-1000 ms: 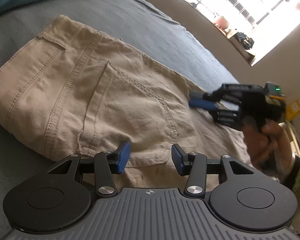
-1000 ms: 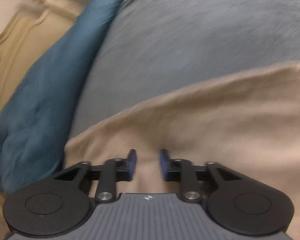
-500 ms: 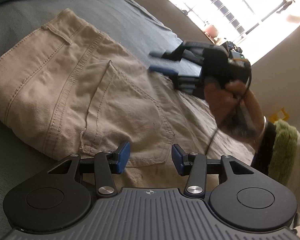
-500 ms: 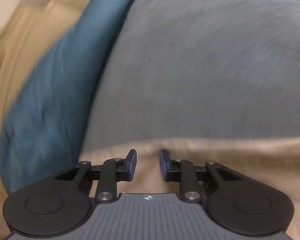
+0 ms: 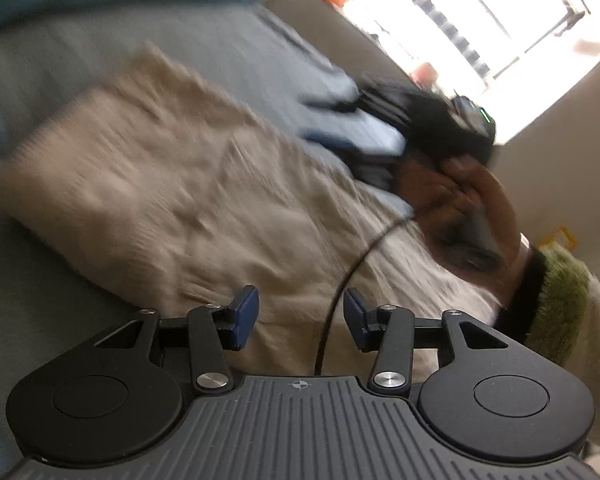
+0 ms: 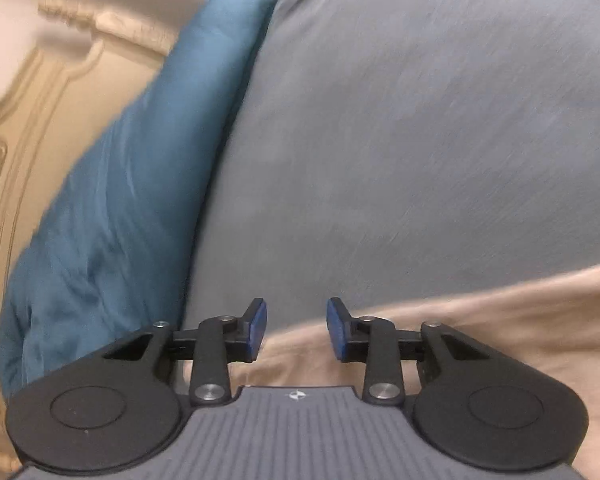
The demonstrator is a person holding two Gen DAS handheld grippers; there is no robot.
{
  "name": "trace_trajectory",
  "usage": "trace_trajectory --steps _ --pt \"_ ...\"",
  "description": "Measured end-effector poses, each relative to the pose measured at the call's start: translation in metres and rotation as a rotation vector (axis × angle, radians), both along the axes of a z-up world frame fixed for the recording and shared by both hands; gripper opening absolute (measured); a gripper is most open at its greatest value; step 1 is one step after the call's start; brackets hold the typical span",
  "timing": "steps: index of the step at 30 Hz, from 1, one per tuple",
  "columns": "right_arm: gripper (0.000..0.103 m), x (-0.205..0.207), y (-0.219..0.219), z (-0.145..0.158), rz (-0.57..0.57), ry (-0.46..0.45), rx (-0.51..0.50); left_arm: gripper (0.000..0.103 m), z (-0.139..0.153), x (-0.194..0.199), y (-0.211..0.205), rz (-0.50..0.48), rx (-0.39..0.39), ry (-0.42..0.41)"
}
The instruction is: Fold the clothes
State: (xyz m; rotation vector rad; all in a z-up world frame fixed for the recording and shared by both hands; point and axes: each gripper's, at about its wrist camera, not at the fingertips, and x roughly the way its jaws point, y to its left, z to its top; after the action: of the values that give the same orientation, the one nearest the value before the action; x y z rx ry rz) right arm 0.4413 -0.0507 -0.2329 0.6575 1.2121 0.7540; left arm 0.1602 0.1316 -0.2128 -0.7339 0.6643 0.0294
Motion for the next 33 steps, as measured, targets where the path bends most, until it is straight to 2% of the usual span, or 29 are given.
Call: trace_trajectory --steps 3,5,6,7,8,10,11,12,14,17,19,22,23,25,27,30,33 --pt "0.036 -0.007 -0.037 0.015 0.022 0.087 0.124 0.054 0.014 -0.020 0.016 0.104 0.029 -0.049" --pt "0.036 -0.027 -0.064 0.024 0.033 0.107 0.191 0.057 0.017 -0.025 0.033 0.177 0.024 -0.061" --pt "0.036 -0.038 -0.077 0.026 0.031 0.116 0.221 0.057 0.013 -0.023 0.039 0.213 0.024 -0.031" --pt "0.036 -0.050 -0.093 0.026 0.019 0.131 0.255 0.055 0.004 -0.019 0.048 0.257 0.035 0.036" --pt "0.036 -0.062 -0.109 0.026 0.005 0.139 0.277 0.045 -0.005 -0.017 0.056 0.289 0.028 0.081" --pt "0.036 -0.080 -0.135 0.025 -0.032 0.131 0.275 0.045 -0.013 -0.023 0.066 0.309 -0.031 0.058" --pt "0.036 -0.089 -0.148 0.025 -0.051 0.127 0.274 0.045 -0.009 -0.022 0.064 0.307 -0.019 0.061" --pt "0.036 -0.097 -0.161 0.024 -0.072 0.120 0.276 0.046 -0.005 -0.021 0.062 0.304 -0.004 0.065" --pt "0.036 -0.115 -0.190 0.021 -0.122 0.096 0.285 0.055 0.004 -0.018 0.054 0.300 0.056 0.058" --pt "0.036 -0.132 -0.238 0.007 -0.248 0.090 0.330 0.057 0.009 -0.011 0.047 0.318 0.138 0.093" --pt "0.036 -0.139 -0.265 -0.015 -0.366 0.148 0.349 0.056 0.010 -0.008 0.044 0.349 0.176 0.136" --pt "0.031 -0.150 -0.298 -0.050 -0.509 0.266 0.287 0.056 0.023 -0.011 0.030 0.361 0.283 0.155" --pt "0.032 -0.152 -0.303 -0.055 -0.529 0.285 0.288 0.057 0.030 -0.007 0.018 0.330 0.332 0.134" --pt "0.034 -0.155 -0.306 -0.048 -0.508 0.250 0.311 0.057 0.044 0.001 -0.008 0.263 0.430 0.092" --pt "0.035 -0.151 -0.300 -0.041 -0.456 0.219 0.321 0.060 0.052 0.014 -0.037 0.153 0.481 0.068" --pt "0.035 -0.139 -0.283 -0.034 -0.360 0.200 0.312 0.063 0.047 0.044 -0.084 -0.072 0.477 0.092" --pt "0.033 -0.138 -0.277 -0.036 -0.306 0.201 0.189 0.063 0.035 0.061 -0.125 -0.208 0.504 0.147"
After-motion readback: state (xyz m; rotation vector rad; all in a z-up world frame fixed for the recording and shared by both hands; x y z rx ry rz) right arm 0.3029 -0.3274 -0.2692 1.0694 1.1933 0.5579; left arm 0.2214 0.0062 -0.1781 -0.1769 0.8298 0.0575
